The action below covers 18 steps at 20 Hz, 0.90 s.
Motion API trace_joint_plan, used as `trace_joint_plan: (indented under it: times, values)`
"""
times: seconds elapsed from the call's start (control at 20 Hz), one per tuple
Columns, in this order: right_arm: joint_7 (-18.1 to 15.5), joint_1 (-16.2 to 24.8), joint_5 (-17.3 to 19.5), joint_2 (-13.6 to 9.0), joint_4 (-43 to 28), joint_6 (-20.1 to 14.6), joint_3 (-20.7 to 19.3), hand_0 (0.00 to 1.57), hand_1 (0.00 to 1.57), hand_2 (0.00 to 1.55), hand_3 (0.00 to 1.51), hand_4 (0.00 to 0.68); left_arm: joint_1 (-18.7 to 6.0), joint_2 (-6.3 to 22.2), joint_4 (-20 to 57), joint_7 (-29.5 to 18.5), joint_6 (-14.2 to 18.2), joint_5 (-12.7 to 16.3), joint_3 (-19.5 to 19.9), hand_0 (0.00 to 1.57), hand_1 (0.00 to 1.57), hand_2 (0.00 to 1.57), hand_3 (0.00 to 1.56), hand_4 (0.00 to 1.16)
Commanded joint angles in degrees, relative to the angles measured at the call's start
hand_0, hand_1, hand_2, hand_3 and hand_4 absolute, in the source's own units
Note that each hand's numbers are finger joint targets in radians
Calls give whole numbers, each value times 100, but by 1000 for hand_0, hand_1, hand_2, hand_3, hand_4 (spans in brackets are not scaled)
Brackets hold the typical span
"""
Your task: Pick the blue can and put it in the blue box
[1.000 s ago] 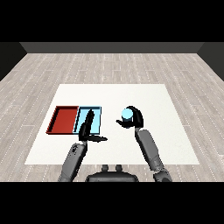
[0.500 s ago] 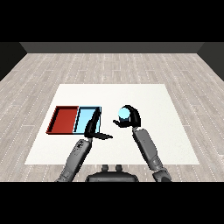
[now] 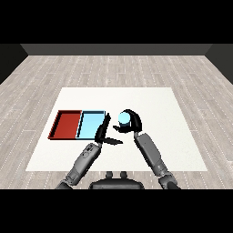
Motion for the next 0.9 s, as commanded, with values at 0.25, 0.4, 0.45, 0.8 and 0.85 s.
trace_joint_plan:
  times: [0.25,0.4,0.45,0.8,0.85]
  values:
    - [71,27,-220,6,-162,-89,294,1435,1435,1460,1357,553,-430,-1,834,-472,257,676,-422,0,0,0,0,0]
    - [-109,-300,-254,6,246,-41,177,1440,1440,1464,1373,559,-559,-1,400,55,725,755,-760,0,0,0,0,0]
    - [-172,255,-222,6,-208,-130,448,1437,1437,1463,1373,553,-869,-1,1343,-465,133,919,-250,0,0,0,0,0]
    - [8,-80,-232,6,-82,-26,446,1418,1418,1454,1366,557,-307,0,553,-218,472,738,-673,0,0,0,0,0]
    - [-47,-70,-468,6,-241,-516,852,1420,1420,1457,1363,559,-622,0,681,-2,531,768,-561,0,0,0,0,0]
